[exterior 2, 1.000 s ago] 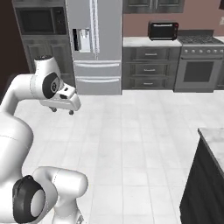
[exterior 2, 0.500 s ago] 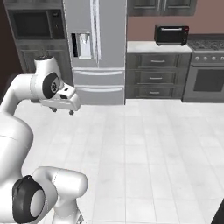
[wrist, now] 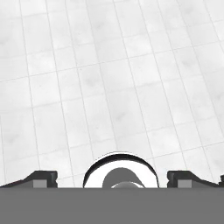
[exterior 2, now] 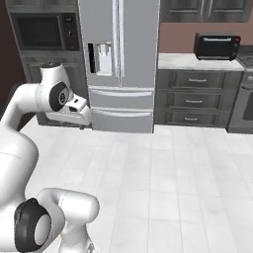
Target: Move the hot dog bun to the plate on the dining table and place the condiment next to that plate. Then navigate to the fridge and take the sausage and place it on the plate as well.
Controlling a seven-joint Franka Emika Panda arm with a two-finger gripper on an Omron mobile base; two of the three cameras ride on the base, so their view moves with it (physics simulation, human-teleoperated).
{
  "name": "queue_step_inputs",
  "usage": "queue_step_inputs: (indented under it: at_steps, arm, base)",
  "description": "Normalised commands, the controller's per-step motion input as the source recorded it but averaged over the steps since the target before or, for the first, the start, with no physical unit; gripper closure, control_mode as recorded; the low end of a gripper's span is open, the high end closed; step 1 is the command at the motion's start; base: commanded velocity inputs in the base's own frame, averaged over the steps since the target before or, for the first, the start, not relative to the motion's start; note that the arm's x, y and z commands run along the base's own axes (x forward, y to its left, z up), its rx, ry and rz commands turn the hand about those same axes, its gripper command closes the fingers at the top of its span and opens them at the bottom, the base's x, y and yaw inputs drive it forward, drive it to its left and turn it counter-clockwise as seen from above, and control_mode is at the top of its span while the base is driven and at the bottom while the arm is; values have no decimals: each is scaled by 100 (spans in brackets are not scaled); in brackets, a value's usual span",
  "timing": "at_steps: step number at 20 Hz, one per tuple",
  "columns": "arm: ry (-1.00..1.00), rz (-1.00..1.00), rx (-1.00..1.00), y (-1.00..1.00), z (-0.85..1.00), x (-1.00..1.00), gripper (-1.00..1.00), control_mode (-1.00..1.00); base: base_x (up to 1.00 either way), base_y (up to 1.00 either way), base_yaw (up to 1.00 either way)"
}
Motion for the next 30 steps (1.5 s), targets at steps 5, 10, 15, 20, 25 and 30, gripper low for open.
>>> queue_step_inputs:
  at_steps: [5, 10, 15, 20, 25, 30]
  arm:
    - [0, 0, 0, 0, 0, 0, -100, 100]
    - [0, 0, 0, 0, 0, 0, -100, 100]
    - [0, 0, 0, 0, 0, 0, -100, 100]
    - [0, 0, 0, 0, 0, 0, -100, 100]
    - [0, 0, 0, 0, 0, 0, -100, 100]
    - [0, 0, 0, 0, 0, 0, -100, 100]
  base:
    - [100, 0, 19]
    - [100, 0, 8]
    - [100, -1, 2]
    - [99, -2, 0]
    - [73, 0, 0]
    - [37, 0, 0]
